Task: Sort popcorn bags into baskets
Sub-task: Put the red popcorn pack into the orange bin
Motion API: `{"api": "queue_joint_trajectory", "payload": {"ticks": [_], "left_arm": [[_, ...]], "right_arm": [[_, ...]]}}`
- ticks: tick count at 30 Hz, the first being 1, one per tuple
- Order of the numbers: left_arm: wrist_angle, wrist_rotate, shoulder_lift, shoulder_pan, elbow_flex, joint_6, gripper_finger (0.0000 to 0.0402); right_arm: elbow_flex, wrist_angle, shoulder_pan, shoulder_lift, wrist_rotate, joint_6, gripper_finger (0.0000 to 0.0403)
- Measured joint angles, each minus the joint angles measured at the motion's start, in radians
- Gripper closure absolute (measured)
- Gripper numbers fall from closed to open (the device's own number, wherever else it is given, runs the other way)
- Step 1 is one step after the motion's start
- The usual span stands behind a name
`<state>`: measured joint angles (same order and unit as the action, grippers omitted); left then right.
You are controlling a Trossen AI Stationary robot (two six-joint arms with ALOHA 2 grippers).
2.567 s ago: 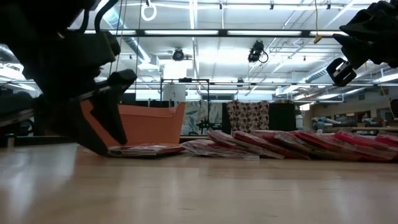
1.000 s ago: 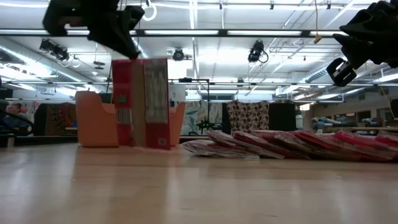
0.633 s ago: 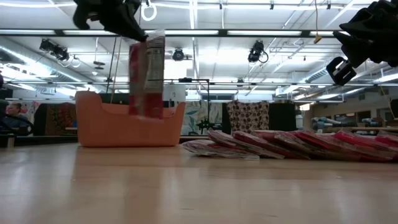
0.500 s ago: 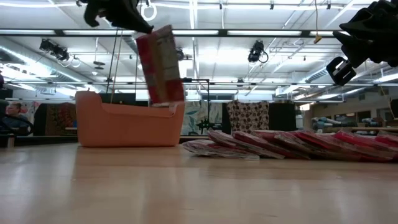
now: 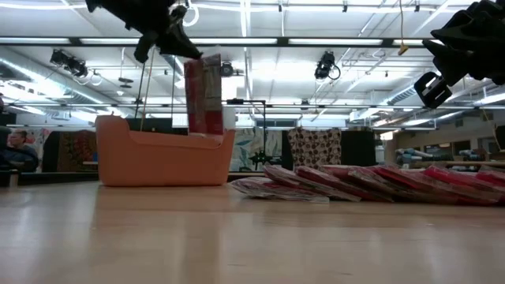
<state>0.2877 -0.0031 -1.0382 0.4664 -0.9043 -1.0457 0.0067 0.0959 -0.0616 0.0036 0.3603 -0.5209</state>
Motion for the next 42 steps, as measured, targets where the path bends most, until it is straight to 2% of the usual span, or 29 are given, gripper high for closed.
{"api": "queue_joint_trajectory", "payload": {"ticks": [5,8,18,20,25,30,37,42], "left_arm": [[0.0,0.056,-0.063,0.12,0.0,-0.021,0.0401],[0.001,0.069,-0.107,0.172,0.0,-0.094,0.0401],[0.002,0.115,-0.154,0.252,0.0,-0.275,0.0399],[0.052,0.116,-0.154,0.26,-0.001,-0.276,0.0398],[0.299,0.11,-0.154,0.279,0.0,-0.343,0.0397],[0.429,0.094,-0.151,0.268,0.003,-0.39,0.0397],[0.58,0.101,-0.151,0.269,0.004,-0.391,0.0396],[0.603,0.087,-0.151,0.27,0.004,-0.414,0.0396]], "right_arm": [[0.0,0.0,0.0,0.0,0.0,0.0,0.0341],[0.0,0.0,0.0,0.0,0.0,0.0,0.0341],[0.0,0.0,0.0,0.0,0.0,0.0,0.0341],[0.0,0.0,0.0,0.0,0.0,0.0,0.0341],[0.0,0.0,0.0,0.0,0.0,0.0,0.0341],[0.0,0.0,0.0,0.0,0.0,0.0,0.0341],[0.0,0.0,0.0,0.0,0.0,0.0,0.0341],[0.0,0.0,0.0,0.0,0.0,0.0,0.0341]]}}
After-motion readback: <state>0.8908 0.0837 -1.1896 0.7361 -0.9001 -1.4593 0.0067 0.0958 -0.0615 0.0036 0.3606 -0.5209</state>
